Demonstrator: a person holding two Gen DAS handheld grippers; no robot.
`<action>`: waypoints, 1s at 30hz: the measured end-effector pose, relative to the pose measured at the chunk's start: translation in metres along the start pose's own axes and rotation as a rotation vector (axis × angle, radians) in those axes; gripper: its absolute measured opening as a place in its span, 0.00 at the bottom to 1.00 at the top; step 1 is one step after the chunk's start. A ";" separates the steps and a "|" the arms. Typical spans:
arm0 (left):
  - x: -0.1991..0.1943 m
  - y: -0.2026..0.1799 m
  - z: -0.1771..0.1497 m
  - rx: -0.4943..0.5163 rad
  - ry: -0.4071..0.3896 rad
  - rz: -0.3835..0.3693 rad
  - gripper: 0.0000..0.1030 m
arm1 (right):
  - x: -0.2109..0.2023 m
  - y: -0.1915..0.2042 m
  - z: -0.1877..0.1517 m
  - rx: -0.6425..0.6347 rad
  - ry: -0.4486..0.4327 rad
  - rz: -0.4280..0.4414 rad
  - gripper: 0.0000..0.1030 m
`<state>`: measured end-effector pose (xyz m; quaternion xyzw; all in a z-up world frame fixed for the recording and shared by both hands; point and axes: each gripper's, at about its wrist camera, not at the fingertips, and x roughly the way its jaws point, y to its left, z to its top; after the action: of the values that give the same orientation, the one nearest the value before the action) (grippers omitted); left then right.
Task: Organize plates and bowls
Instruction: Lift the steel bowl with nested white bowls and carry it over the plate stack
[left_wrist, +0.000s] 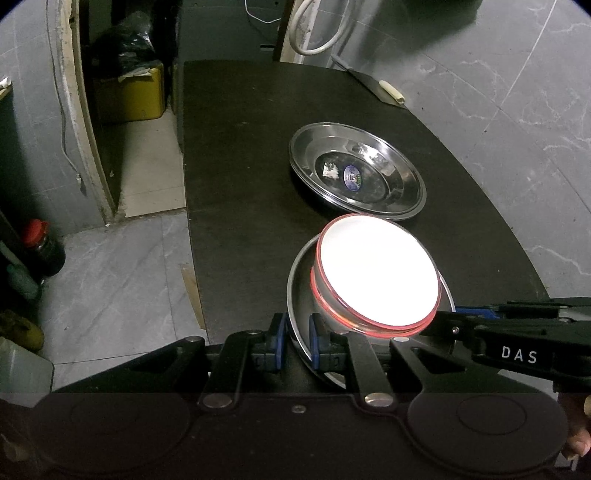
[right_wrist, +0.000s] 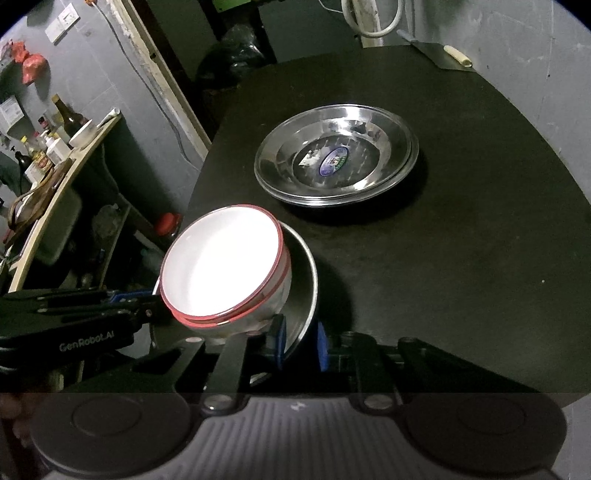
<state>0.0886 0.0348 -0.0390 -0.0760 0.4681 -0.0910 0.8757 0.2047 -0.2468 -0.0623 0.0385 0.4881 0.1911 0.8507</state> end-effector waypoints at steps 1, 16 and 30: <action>0.000 0.000 0.000 0.001 -0.001 0.001 0.13 | 0.000 0.000 0.000 0.003 -0.002 0.003 0.19; -0.002 -0.002 0.002 -0.004 -0.022 -0.019 0.13 | -0.004 -0.003 -0.002 0.022 -0.027 0.014 0.19; -0.002 -0.013 0.012 0.008 -0.055 -0.035 0.12 | -0.016 -0.011 0.003 0.031 -0.102 0.016 0.19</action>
<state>0.0961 0.0237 -0.0281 -0.0832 0.4421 -0.1062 0.8868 0.2036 -0.2621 -0.0503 0.0651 0.4468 0.1880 0.8723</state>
